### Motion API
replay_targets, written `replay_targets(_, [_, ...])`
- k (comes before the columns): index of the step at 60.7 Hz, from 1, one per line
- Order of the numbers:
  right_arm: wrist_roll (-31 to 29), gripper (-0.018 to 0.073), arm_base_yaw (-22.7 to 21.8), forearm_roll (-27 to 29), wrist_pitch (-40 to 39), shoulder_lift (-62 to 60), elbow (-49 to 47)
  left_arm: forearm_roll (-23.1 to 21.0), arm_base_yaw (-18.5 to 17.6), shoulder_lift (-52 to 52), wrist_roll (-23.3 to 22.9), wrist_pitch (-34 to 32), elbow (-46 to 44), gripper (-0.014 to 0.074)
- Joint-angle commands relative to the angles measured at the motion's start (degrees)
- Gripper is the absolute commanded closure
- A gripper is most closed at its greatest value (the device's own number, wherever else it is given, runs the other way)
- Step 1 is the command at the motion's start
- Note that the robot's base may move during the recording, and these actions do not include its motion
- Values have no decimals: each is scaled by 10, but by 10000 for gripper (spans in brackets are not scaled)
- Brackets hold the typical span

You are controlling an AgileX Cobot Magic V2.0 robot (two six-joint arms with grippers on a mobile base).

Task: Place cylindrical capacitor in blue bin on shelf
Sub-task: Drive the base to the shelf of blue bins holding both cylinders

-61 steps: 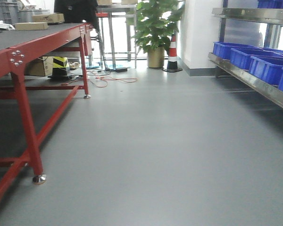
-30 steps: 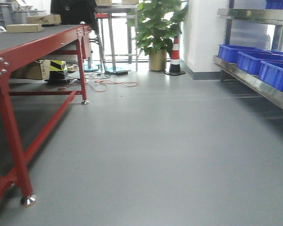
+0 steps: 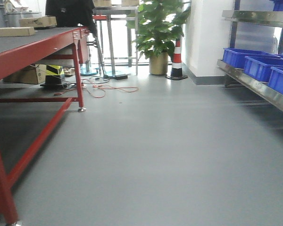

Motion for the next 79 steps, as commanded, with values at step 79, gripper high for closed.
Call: replay_targets(79, [-5, 721, -2, -3, -18, 0, -3, -3, -3, -2, 0, -12, -5, 707])
